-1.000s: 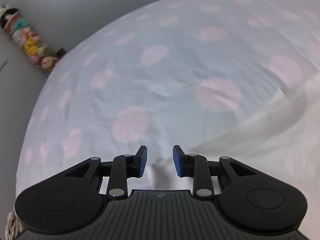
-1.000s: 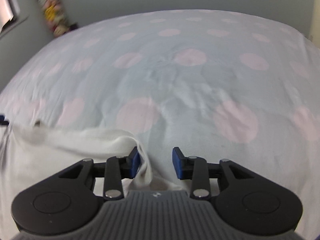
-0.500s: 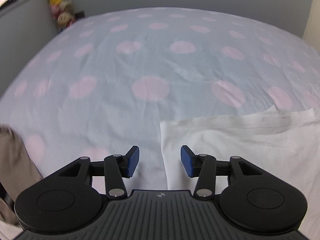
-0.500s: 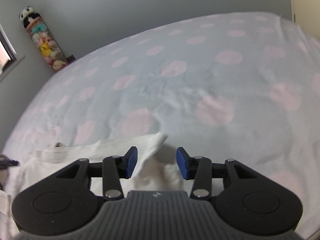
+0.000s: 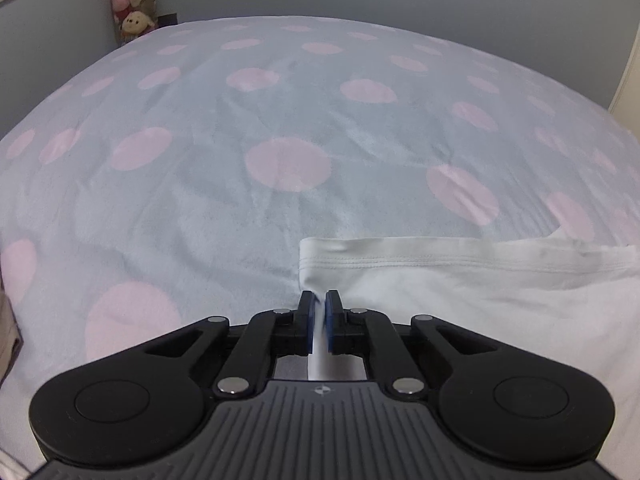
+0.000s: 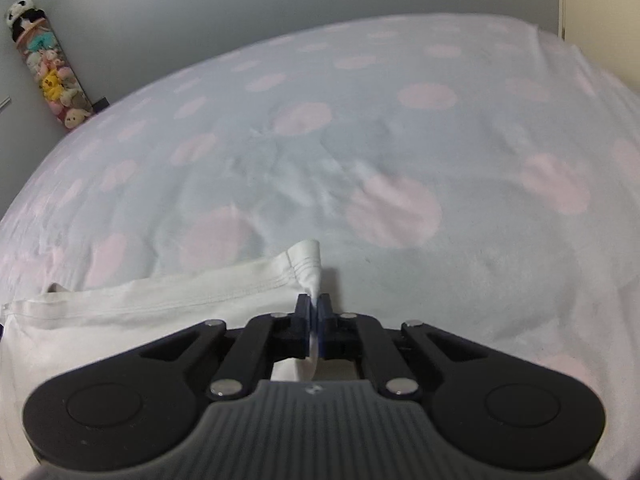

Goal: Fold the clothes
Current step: 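Lower the hem onto the shirt body with both grippers, then open both grippers and release the folded hem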

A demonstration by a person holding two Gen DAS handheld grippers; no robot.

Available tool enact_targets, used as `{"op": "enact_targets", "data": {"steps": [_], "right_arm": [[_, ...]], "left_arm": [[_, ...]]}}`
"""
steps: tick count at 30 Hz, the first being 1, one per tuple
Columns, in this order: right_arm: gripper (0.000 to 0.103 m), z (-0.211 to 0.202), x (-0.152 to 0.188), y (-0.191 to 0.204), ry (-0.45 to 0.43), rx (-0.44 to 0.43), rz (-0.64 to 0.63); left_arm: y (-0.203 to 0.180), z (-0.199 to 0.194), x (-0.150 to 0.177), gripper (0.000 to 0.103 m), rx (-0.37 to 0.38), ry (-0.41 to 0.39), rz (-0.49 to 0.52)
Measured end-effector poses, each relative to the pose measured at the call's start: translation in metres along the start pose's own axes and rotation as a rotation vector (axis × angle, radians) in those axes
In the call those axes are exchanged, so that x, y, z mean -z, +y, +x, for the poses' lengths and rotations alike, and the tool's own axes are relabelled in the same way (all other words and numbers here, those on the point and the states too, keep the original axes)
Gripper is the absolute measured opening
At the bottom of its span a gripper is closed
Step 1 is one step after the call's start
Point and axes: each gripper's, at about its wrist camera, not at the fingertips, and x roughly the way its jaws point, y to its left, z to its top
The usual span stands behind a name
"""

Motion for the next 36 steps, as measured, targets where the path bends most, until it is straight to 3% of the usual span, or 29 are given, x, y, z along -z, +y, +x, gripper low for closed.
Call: {"op": "enact_targets", "data": {"steps": [5, 7, 10, 19, 24, 30, 33, 34, 35, 36], "right_arm": [[0.007, 0.007, 0.004, -0.005, 0.000, 0.014, 0.002], [0.021, -0.003, 0.004, -0.005, -0.022, 0.065, -0.009], [0.022, -0.026, 0.009, -0.011, -0.053, 0.148, -0.042], [0.022, -0.121, 0.095, -0.022, -0.100, 0.033, -0.002], [0.023, -0.165, 0.150, -0.024, -0.053, -0.015, -0.020], [0.037, -0.179, 0.196, -0.025, 0.008, -0.071, -0.019], [0.037, -0.172, 0.201, -0.031, 0.011, -0.086, 0.025], [0.032, -0.168, 0.201, -0.034, 0.022, -0.102, 0.053], [0.025, -0.166, 0.202, -0.036, 0.040, -0.123, 0.070], [0.006, -0.164, 0.204, -0.038, 0.057, -0.143, 0.087]], "left_arm": [[-0.004, -0.002, 0.001, 0.005, -0.028, -0.017, 0.035], [-0.006, -0.003, 0.001, 0.005, -0.039, -0.024, 0.049], [-0.002, -0.029, 0.018, 0.005, -0.047, -0.046, 0.067], [0.011, -0.112, 0.096, 0.012, -0.004, -0.063, 0.004], [0.014, -0.140, 0.138, 0.012, -0.011, -0.045, -0.043], [0.019, -0.165, 0.182, 0.012, -0.003, -0.033, -0.116], [0.021, -0.171, 0.199, 0.012, 0.008, -0.026, -0.154], [0.022, -0.173, 0.204, 0.012, 0.010, -0.023, -0.165], [0.022, -0.174, 0.208, 0.012, 0.011, -0.019, -0.177], [0.022, -0.175, 0.211, 0.012, 0.012, -0.017, -0.184]]}}
